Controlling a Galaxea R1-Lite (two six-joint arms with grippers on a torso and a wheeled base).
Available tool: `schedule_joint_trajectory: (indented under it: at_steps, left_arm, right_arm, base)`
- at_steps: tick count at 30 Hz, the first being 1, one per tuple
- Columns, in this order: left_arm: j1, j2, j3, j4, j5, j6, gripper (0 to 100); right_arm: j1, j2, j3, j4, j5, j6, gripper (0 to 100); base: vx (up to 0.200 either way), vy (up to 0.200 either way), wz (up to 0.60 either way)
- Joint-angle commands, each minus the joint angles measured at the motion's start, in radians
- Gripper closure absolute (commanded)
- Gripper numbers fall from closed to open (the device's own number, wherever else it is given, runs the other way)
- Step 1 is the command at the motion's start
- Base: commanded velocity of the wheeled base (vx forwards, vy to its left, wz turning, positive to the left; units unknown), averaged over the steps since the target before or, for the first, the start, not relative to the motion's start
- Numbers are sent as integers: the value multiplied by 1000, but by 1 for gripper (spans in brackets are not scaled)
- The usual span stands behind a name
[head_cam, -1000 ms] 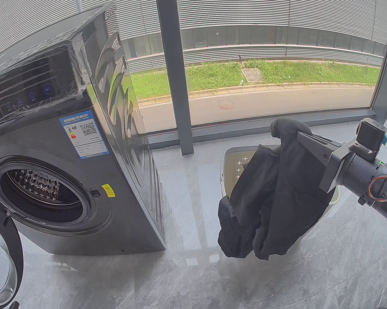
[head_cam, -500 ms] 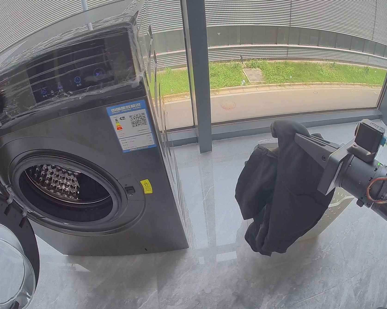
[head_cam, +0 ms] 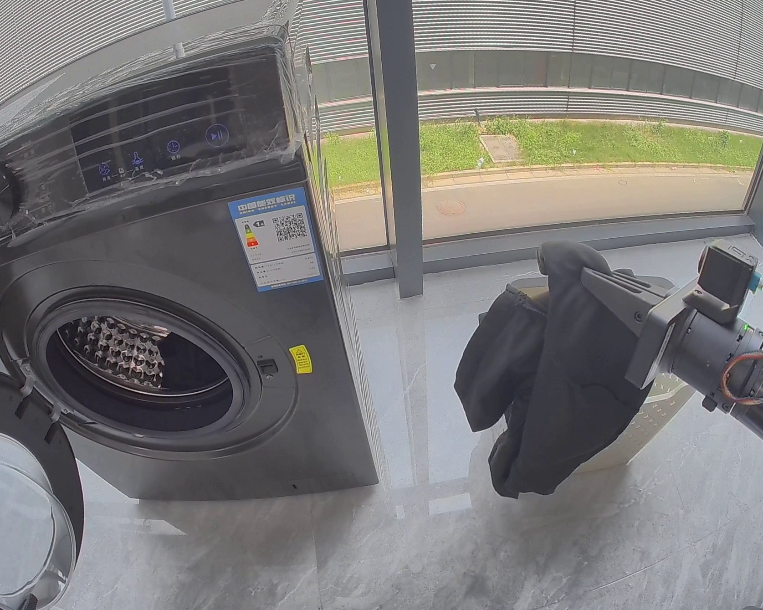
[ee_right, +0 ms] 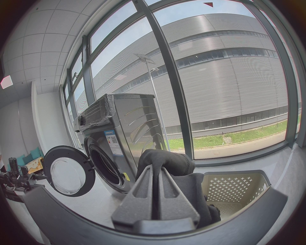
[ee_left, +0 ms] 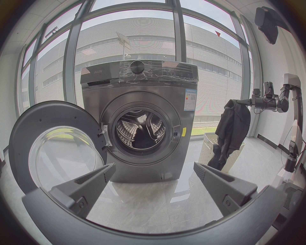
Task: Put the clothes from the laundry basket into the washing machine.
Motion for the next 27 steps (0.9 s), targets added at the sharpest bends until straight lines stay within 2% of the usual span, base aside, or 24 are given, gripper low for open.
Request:
schedule_joint_trajectory:
  at_steps: [1, 5, 14, 27]
  left_arm:
    - [0, -18, 16, -1, 0, 0, 0]
    - [0, -18, 16, -1, 0, 0, 0]
    - [0, -18, 16, 1, 0, 0, 0]
    - [0, -18, 16, -1, 0, 0, 0]
  right_arm:
    - [2, 3, 4, 0, 0, 0, 100]
    - [5, 3, 5, 0, 0, 0, 100]
    - [6, 5, 13, 2, 0, 0, 100]
    - [8, 8, 19, 2, 0, 0, 100]
  base:
    - [-200, 0, 0]
    - [-200, 0, 0]
    - [0, 0, 0]
    - [0, 200, 0]
